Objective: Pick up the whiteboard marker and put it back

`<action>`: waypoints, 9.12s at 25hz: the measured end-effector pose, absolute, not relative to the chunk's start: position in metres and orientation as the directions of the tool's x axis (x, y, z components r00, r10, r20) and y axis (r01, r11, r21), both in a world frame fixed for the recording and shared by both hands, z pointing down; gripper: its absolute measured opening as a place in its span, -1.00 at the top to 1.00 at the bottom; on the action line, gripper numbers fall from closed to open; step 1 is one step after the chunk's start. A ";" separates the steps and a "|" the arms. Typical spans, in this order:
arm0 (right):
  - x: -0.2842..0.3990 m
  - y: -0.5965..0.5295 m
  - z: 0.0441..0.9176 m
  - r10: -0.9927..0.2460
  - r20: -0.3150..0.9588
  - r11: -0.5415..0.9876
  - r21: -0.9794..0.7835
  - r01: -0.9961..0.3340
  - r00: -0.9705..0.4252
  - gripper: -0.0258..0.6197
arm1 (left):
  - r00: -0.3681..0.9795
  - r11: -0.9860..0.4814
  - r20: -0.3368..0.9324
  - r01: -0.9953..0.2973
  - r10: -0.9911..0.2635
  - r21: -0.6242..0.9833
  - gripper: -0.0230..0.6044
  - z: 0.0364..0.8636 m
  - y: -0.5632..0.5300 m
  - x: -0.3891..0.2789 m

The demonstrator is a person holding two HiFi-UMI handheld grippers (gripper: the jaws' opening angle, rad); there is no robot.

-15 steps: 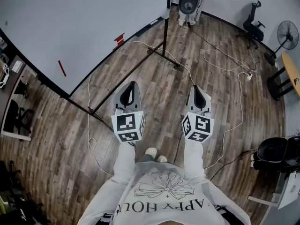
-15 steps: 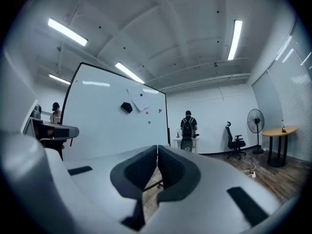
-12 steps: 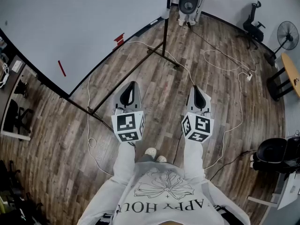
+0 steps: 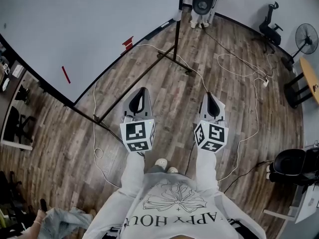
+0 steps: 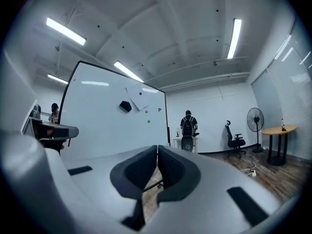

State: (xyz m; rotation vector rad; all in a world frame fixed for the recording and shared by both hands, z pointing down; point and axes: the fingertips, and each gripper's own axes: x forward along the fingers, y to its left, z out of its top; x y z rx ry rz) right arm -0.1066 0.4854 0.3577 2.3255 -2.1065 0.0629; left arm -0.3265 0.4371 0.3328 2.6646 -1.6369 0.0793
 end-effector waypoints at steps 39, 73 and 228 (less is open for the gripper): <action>0.036 0.205 0.377 -0.999 0.035 0.005 -0.052 -0.999 -0.007 0.90 | 0.415 -0.415 0.054 -0.910 -0.908 0.013 0.73 0.351 0.171 -0.174; 0.162 -0.161 0.395 -0.998 0.061 -0.016 -0.049 -0.999 0.013 0.90 | 0.410 -0.444 0.257 -0.891 -0.875 -0.091 0.58 0.422 -0.208 -0.058; 0.252 -0.416 0.443 -0.971 0.149 0.172 -0.108 -0.979 -0.187 0.90 | 0.391 -0.383 0.093 -0.919 -0.916 0.097 0.88 0.439 -0.439 0.067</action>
